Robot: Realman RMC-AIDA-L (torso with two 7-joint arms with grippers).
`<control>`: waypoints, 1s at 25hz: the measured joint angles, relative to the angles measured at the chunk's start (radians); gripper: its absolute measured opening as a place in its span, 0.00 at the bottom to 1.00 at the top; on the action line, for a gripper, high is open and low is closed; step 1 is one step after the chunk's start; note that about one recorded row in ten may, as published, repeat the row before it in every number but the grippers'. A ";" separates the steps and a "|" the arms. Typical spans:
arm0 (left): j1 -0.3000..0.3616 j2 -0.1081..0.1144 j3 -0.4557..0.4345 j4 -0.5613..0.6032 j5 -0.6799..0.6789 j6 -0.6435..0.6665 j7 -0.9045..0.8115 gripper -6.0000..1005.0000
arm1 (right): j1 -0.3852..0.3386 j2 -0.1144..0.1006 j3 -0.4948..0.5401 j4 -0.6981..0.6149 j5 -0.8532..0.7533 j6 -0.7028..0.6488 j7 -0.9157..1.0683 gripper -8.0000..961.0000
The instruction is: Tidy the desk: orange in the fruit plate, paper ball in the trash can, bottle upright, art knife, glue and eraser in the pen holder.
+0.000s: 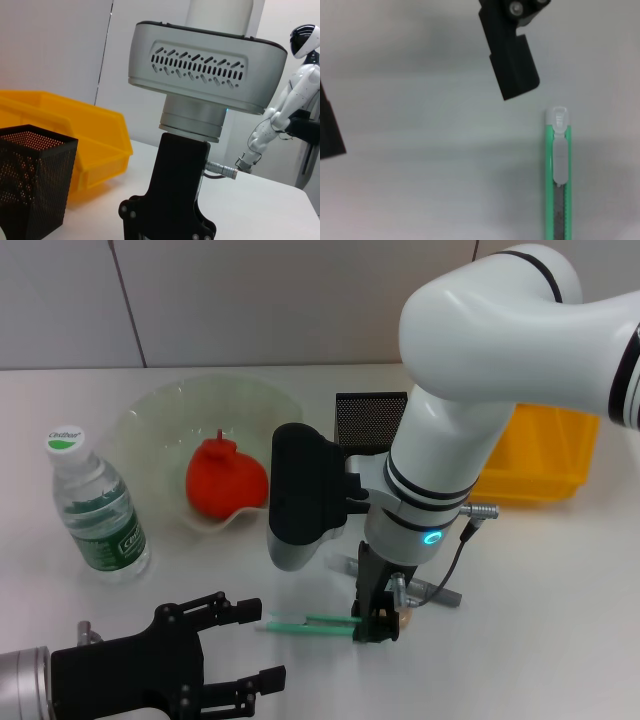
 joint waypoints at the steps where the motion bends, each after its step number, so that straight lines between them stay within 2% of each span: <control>1: 0.000 0.000 0.000 0.000 0.000 0.001 0.000 0.80 | 0.000 0.000 0.000 0.001 0.000 0.000 0.000 0.31; 7: 0.000 0.000 -0.004 0.000 0.000 0.002 0.000 0.80 | 0.003 0.000 0.004 0.000 -0.001 0.004 0.001 0.23; 12: -0.001 0.000 -0.011 0.000 0.000 0.004 0.000 0.80 | 0.005 0.000 0.011 0.005 0.003 0.004 0.002 0.24; 17: -0.001 0.000 -0.011 0.000 0.000 0.006 0.000 0.80 | 0.005 0.000 0.003 0.006 0.006 0.004 0.002 0.32; 25: -0.002 0.001 -0.011 0.000 0.000 0.006 0.000 0.80 | -0.002 0.000 0.001 0.009 0.012 0.008 0.002 0.31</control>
